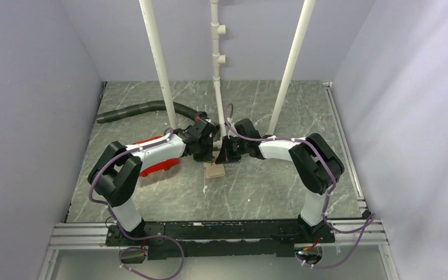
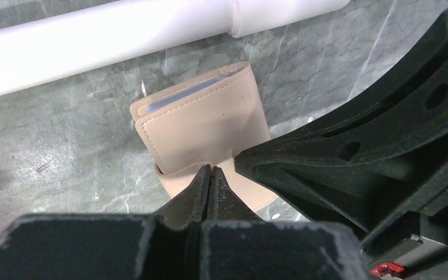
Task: Put the credit cards into the card holder
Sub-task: Close the card holder at the center of the board.
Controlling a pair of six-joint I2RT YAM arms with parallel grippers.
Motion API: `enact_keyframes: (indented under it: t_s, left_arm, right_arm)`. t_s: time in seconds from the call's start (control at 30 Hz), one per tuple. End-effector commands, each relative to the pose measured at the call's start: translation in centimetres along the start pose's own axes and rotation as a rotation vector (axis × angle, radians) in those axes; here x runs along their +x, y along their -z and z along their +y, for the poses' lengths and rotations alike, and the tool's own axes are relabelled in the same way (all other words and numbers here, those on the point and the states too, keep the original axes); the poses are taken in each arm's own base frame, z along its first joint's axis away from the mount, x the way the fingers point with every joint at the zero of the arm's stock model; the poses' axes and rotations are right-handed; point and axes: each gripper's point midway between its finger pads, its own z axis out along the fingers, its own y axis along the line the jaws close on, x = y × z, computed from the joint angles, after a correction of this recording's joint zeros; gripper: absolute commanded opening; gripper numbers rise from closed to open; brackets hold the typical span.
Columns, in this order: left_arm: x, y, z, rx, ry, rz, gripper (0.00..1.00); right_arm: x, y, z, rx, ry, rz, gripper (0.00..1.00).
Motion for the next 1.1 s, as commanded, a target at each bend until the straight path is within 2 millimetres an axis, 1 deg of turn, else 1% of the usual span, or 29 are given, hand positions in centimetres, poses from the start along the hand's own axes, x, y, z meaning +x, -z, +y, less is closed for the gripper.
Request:
enact_keyframes:
  t_s: [0.0,0.23,0.37,0.57,0.9,1.07]
  left_arm:
    - [-1.7,0.0,-2.0,0.053,0.015,-0.048,0.00]
    - [-1.1,-0.3,-2.2,0.062,0.007,-0.028,0.00]
    - [-0.1,-0.5,-2.4,0.057,-0.009,0.000,0.00]
    - [0.8,-0.7,-1.6,0.007,-0.054,0.042,0.00]
    - [2.1,-1.4,-2.9,0.094,-0.028,0.087,0.00]
    - [3.6,-1.9,-2.6,0.118,0.022,0.106,0.00]
  right_arm:
    - [2.0,-0.8,-1.9,0.072,-0.007,0.037,0.03]
    - [2.1,-0.8,-1.8,0.071,-0.007,0.038,0.02]
    - [2.2,-0.8,-1.9,0.073,-0.009,0.043,0.01]
    - [2.2,-0.8,-1.9,0.069,-0.007,0.044,0.01]
    - [2.5,-0.9,-2.0,0.071,-0.014,0.050,0.01]
    - [2.5,-0.9,-1.9,0.065,-0.021,0.050,0.01]
